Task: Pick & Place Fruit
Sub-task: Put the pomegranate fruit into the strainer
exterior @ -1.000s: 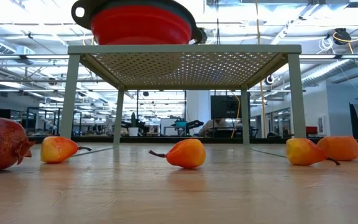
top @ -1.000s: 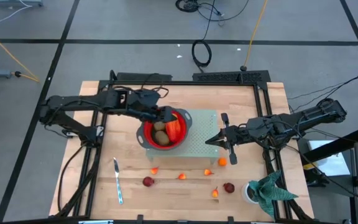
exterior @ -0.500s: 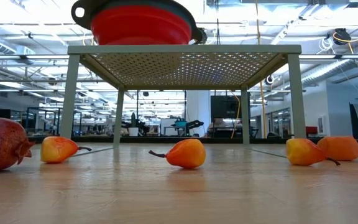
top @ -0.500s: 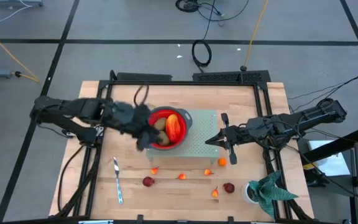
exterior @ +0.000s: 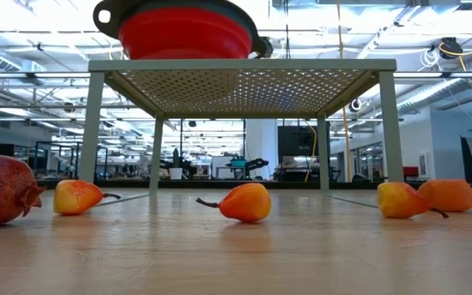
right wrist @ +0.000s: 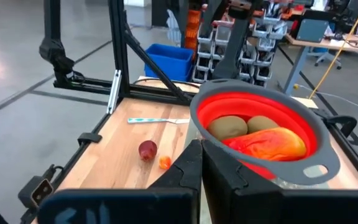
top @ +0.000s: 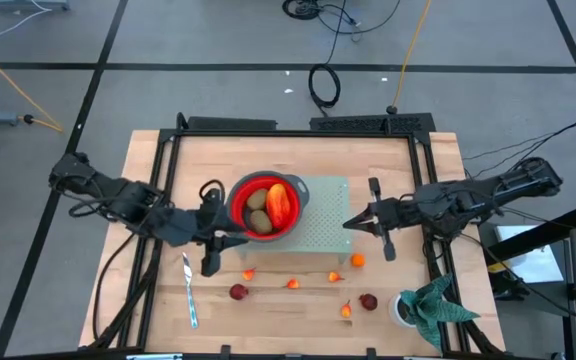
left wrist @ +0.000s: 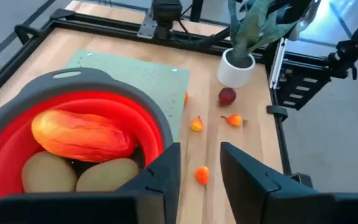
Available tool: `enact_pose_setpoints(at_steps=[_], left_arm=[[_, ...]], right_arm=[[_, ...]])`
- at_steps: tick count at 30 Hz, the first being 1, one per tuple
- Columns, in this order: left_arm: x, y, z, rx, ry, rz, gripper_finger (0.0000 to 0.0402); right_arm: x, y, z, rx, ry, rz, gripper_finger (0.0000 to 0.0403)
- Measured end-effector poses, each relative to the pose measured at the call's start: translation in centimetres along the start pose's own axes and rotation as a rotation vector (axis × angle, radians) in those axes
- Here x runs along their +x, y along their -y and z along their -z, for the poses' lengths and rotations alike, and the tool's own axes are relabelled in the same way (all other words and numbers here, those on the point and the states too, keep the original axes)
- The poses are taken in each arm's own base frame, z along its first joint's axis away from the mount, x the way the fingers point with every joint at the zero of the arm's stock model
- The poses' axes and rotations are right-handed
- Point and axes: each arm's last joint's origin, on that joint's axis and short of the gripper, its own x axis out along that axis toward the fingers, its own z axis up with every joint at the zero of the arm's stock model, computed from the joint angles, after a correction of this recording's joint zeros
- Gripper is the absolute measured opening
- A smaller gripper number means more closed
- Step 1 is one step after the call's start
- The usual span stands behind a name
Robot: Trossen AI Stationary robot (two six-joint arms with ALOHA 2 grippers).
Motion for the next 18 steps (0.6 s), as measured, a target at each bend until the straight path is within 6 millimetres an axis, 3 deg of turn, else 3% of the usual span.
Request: enact_pose_setpoints(at_steps=[9,18], left_arm=[[-0.5,1.2,0.3,0.007,0.016,0.053,0.0071],[-1.4,3.4,-0.6,0.014,0.127,0.258,0.0039]], right_arm=[[-3.6,0.5,3.1,0.074,0.07,0.0,0.0001],[-6.1,0.5,6.0,0.094,0.106,-0.114,0.0001]])
